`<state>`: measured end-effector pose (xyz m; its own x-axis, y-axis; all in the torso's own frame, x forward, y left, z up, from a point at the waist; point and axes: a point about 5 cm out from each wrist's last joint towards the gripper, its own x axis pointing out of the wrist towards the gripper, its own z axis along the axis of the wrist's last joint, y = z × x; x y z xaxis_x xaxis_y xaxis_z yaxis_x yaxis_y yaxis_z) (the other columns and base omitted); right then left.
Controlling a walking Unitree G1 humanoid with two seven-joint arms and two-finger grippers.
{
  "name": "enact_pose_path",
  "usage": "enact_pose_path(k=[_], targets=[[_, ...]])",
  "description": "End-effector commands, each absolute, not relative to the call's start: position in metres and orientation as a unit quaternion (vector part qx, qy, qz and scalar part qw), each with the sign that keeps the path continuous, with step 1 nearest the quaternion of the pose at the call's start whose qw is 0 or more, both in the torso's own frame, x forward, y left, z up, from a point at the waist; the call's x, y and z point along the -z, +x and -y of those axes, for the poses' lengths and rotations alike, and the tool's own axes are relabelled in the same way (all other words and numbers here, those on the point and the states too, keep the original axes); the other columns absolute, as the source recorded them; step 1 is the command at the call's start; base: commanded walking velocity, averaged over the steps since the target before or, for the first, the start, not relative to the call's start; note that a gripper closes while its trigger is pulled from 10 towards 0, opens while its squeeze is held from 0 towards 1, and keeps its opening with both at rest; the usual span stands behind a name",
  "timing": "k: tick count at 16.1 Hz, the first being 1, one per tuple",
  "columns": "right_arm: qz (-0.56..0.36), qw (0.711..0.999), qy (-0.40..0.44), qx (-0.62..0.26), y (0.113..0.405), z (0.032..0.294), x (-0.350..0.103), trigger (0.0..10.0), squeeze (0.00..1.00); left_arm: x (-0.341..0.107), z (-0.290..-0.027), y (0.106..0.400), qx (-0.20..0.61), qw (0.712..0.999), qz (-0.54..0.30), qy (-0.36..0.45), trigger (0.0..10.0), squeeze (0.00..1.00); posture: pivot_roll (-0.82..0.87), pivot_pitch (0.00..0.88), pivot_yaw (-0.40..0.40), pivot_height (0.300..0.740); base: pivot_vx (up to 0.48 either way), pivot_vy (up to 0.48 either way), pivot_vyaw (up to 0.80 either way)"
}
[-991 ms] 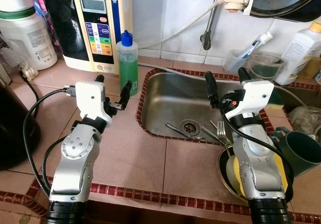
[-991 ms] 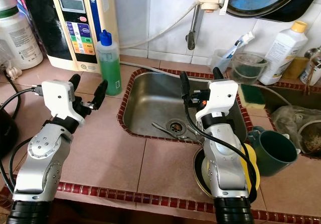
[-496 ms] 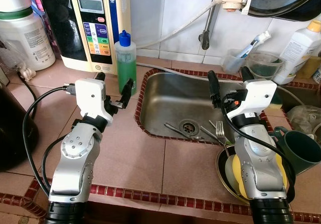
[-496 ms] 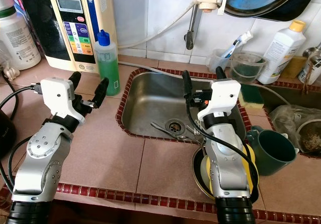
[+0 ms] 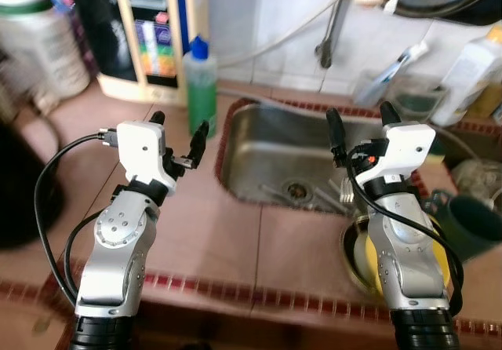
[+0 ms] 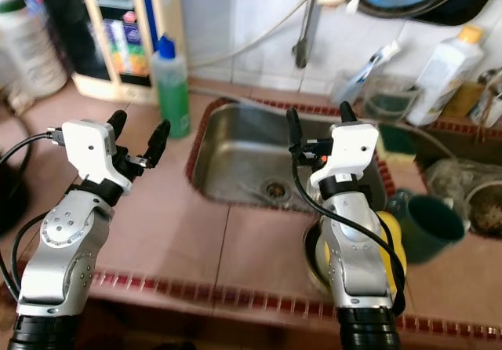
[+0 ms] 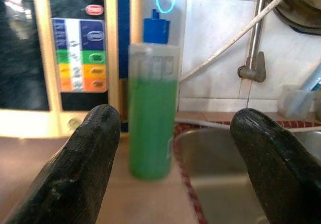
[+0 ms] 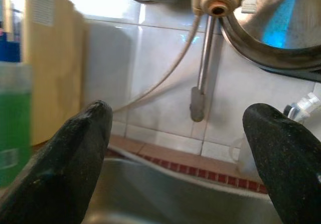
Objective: Kitchen organization
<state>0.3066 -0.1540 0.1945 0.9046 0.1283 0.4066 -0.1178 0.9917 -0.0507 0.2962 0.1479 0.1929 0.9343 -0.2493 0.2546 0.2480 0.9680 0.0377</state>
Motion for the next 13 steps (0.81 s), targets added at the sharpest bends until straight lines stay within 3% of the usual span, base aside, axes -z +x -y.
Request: enact_pose_path(k=[1, 8, 13], targets=[[0.227, 0.972, -0.018, -0.059, 0.3054, 0.1567, -0.2023, 10.0, 0.0, -0.1969, -0.1452, 0.2949, 0.135, 0.982, 0.136, -0.002, 10.0, 0.0, 0.02, 0.0, -0.049, 0.732, -0.277, 0.0, 0.0], [0.23, 0.971, -0.022, -0.057, 0.3064, 0.1578, -0.2039, 10.0, 0.0, -0.1973, -0.1443, 0.2957, 0.137, 0.981, 0.135, -0.001, 10.0, 0.0, 0.01, 0.0, -0.051, 0.732, -0.272, 0.0, 0.0], [0.229, 0.971, -0.025, -0.06, 0.3067, 0.1567, -0.2034, 10.0, 0.0, -0.1959, -0.1416, 0.2929, 0.155, 0.978, 0.141, -0.001, 10.0, 0.0, 0.02, 0.0, -0.052, 0.732, 0.0, 0.0, 0.0]])
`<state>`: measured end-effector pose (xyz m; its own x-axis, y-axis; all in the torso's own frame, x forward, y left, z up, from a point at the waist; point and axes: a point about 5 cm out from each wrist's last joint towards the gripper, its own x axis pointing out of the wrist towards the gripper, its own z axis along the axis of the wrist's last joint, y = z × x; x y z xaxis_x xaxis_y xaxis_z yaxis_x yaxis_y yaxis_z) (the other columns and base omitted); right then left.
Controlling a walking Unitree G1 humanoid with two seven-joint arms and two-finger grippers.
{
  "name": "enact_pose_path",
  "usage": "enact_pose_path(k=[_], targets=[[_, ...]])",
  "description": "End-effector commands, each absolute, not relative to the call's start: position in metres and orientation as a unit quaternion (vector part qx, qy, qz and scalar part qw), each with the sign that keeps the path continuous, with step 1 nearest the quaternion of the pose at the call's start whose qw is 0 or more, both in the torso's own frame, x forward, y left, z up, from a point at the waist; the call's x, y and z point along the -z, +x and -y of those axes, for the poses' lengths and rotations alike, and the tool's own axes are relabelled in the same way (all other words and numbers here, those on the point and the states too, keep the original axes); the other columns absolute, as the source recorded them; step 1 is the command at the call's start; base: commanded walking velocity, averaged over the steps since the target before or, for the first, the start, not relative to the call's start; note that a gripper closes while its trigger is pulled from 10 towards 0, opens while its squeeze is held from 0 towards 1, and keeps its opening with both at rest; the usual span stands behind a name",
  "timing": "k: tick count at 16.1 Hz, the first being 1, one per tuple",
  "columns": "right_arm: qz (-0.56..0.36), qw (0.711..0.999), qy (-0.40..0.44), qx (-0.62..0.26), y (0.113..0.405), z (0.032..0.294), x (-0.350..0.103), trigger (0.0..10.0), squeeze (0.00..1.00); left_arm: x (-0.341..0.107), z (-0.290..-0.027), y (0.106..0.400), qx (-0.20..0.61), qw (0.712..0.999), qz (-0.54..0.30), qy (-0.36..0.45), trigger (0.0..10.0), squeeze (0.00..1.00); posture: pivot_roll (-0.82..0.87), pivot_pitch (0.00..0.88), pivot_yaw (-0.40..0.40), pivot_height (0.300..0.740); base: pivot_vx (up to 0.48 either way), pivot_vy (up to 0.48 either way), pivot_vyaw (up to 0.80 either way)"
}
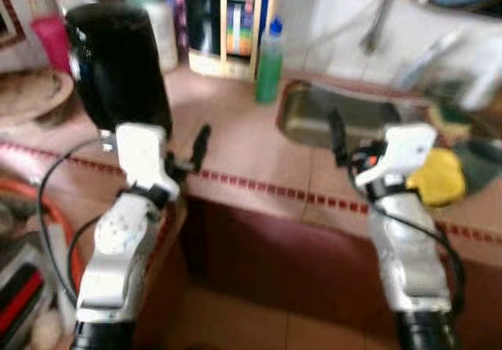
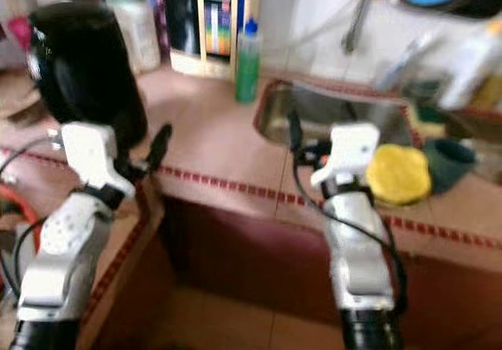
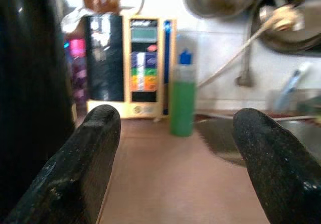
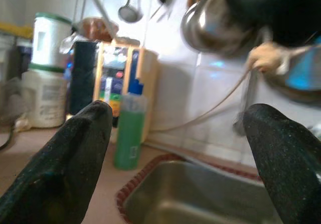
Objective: Kitchen organization
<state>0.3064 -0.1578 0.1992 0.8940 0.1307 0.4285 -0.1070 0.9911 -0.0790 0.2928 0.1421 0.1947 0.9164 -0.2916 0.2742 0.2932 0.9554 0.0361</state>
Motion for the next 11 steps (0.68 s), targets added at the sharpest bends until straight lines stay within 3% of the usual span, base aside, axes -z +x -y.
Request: enact_pose_path(k=[1, 4, 10, 11], targets=[[0.228, 0.971, -0.025, -0.06, 0.3068, 0.1569, -0.203, 10.0, 0.0, -0.1953, -0.1415, 0.2925, 0.159, 0.977, 0.14, 0.005, 10.0, 0.0, 0.02, 0.0, -0.053, 0.732, 0.0, 0.0, 0.0], [0.227, 0.972, -0.025, -0.06, 0.3071, 0.1573, -0.2028, 10.0, 0.0, -0.1926, -0.1397, 0.2892, 0.178, 0.974, 0.141, 0.024, 10.0, 0.0, 0.02, 0.0, -0.053, 0.732, 0.0, 0.0, 0.0], [0.216, 0.974, -0.03, -0.062, 0.3062, 0.158, -0.198, 10.0, 0.0, -0.1892, -0.139, 0.2857, 0.184, 0.973, 0.138, 0.007, 10.0, 0.0, 0.01, 0.0, -0.063, 0.732, 0.0, -0.449, 0.0], [0.215, 0.974, -0.032, -0.062, 0.3062, 0.1583, -0.1975, 10.0, 0.0, -0.1888, -0.1387, 0.2855, 0.186, 0.973, 0.138, 0.007, 10.0, 0.0, 0.01, 0.0, -0.064, 0.732, 0.0, 0.0, 0.0]])
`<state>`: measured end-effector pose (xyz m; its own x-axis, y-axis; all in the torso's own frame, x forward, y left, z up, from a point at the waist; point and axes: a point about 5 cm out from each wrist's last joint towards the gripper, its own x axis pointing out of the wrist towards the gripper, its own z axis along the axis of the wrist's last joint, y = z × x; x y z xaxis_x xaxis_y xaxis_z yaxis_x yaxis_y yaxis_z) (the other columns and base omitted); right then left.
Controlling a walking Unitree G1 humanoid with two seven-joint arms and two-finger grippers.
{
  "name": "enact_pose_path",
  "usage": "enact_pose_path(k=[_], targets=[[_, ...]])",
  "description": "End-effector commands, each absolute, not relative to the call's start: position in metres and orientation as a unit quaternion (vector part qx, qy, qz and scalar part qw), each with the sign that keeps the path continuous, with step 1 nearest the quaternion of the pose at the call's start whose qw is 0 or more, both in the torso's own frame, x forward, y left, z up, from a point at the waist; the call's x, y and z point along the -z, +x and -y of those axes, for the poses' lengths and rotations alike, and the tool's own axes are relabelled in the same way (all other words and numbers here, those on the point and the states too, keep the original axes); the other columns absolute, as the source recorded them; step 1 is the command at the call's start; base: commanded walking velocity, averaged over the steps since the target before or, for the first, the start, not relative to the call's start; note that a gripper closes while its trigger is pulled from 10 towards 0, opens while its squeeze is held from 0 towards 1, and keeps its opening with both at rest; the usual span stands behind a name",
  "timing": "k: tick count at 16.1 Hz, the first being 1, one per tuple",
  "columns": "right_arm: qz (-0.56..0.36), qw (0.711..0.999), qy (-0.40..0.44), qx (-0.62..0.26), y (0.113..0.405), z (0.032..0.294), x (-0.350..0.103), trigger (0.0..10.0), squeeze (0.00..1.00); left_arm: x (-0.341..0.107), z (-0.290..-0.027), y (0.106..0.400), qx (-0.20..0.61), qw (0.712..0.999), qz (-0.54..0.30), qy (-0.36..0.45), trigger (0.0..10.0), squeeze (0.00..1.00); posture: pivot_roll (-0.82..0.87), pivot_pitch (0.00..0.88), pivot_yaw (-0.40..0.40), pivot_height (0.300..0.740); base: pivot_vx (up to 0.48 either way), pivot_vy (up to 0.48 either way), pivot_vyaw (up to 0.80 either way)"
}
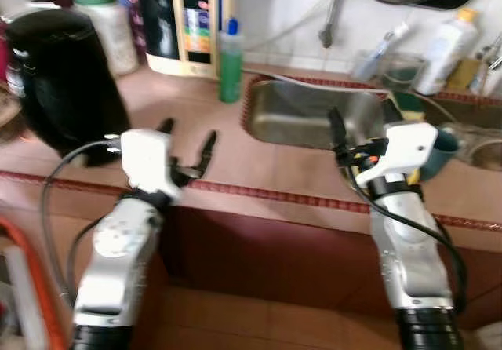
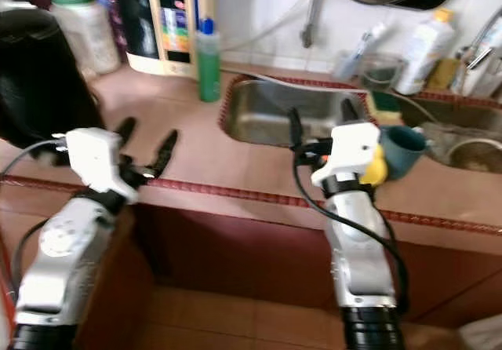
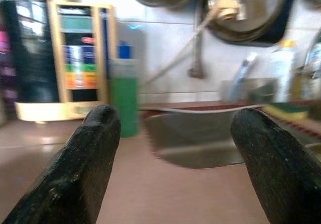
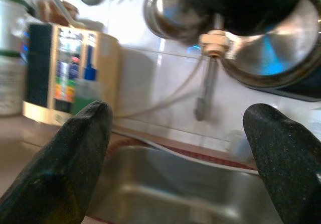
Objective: Kitchen organization
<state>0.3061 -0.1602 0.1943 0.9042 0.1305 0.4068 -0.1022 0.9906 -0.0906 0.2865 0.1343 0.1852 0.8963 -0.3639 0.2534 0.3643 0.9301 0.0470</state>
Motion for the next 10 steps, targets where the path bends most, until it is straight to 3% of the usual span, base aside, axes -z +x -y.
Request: enact_pose_path(k=[1, 3, 10], targets=[[0.215, 0.974, -0.032, -0.063, 0.3064, 0.1587, -0.1975, 10.0, 0.0, -0.1886, -0.1384, 0.2856, 0.186, 0.973, 0.137, 0.005, 10.0, 0.0, 0.01, 0.0, -0.064, 0.732, 0.0, 0.0, 0.0], [0.214, 0.974, -0.033, -0.064, 0.3067, 0.1583, -0.1976, 10.0, 0.0, -0.1884, -0.138, 0.2855, 0.186, 0.973, 0.136, 0.003, 10.0, 0.0, 0.01, 0.0, -0.066, 0.732, 0.0, 0.0, 0.0], [0.213, 0.974, -0.037, -0.067, 0.3071, 0.1571, -0.1971, 10.0, 0.0, -0.1874, -0.1364, 0.2856, 0.191, 0.972, 0.133, 0.002, 10.0, 0.0, 0.01, 0.0, -0.067, 0.732, 0.0, -0.48, 0.0]])
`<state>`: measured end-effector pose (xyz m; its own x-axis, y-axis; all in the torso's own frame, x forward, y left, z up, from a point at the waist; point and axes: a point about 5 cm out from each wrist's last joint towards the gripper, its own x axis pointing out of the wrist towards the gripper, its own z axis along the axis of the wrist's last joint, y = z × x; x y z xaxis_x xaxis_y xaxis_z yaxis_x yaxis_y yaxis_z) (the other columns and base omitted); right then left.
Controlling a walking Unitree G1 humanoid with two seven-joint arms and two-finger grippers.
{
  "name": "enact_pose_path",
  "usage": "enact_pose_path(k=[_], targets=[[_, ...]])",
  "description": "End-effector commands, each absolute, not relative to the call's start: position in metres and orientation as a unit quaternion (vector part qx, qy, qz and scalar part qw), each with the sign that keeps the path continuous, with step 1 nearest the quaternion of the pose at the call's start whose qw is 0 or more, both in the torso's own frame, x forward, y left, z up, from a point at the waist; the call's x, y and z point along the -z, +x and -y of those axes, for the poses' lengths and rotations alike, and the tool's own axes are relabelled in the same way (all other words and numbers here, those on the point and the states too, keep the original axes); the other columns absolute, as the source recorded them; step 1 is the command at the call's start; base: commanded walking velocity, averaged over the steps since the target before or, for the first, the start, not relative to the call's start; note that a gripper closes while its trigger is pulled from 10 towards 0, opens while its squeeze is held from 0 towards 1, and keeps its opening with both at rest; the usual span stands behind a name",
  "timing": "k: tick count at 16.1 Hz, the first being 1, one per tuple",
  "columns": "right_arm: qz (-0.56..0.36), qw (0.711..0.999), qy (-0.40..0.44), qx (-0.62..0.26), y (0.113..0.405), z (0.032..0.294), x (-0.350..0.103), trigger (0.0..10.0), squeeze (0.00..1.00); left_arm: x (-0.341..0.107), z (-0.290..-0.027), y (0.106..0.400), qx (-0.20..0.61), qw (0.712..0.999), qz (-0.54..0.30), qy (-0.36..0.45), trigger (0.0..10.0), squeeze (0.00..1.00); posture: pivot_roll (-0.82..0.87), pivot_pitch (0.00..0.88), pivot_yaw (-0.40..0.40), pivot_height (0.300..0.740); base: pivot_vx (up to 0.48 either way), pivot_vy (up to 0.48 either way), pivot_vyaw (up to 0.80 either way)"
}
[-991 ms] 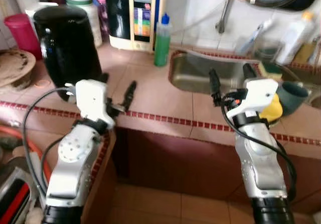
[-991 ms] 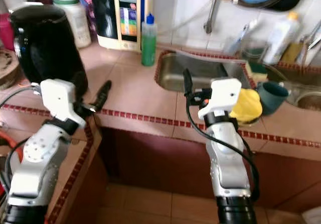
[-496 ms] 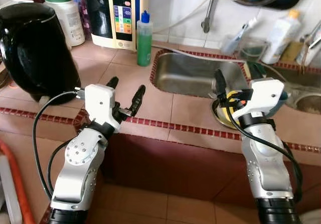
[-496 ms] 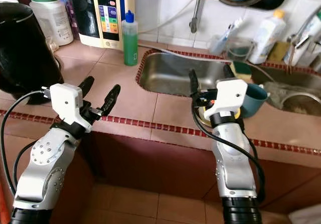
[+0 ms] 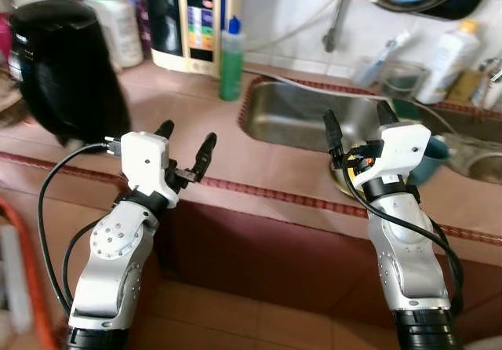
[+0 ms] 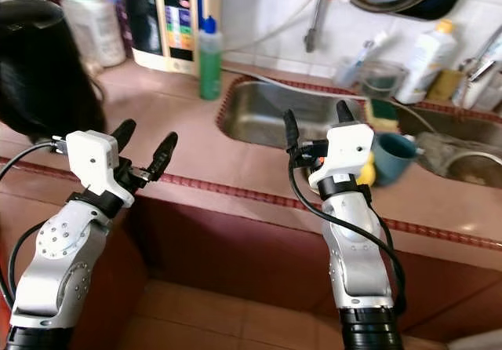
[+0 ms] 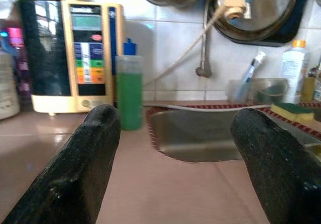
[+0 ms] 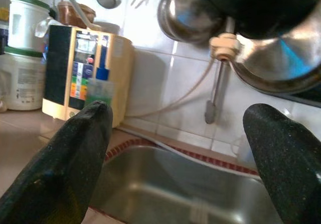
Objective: Kitchen organization
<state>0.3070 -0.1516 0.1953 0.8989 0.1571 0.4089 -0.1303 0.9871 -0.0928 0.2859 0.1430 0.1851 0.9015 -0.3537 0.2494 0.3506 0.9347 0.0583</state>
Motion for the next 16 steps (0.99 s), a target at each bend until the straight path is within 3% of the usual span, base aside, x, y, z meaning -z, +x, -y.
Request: enact_pose_path(k=[1, 12, 16], targets=[[0.213, 0.974, -0.037, -0.067, 0.3072, 0.1569, -0.1969, 10.0, 0.0, -0.1875, -0.1363, 0.2855, 0.192, 0.972, 0.133, 0.002, 10.0, 0.0, 0.01, 0.0, -0.067, 0.732, 0.0, -0.48, 0.0], [0.211, 0.974, -0.037, -0.073, 0.3079, 0.1542, -0.1959, 10.0, 0.0, -0.1827, -0.1321, 0.2853, 0.199, 0.973, 0.117, 0.02, 10.0, 0.0, 0.01, 0.0, -0.072, 0.732, 0.0, -0.48, 0.0], [0.203, 0.976, -0.038, -0.075, 0.3088, 0.1539, -0.1932, 10.0, 0.0, -0.178, -0.1285, 0.2845, 0.207, 0.973, 0.098, 0.012, 10.0, 0.0, 0.02, 0.0, -0.074, 0.732, 0.0, 0.0, 0.0]])
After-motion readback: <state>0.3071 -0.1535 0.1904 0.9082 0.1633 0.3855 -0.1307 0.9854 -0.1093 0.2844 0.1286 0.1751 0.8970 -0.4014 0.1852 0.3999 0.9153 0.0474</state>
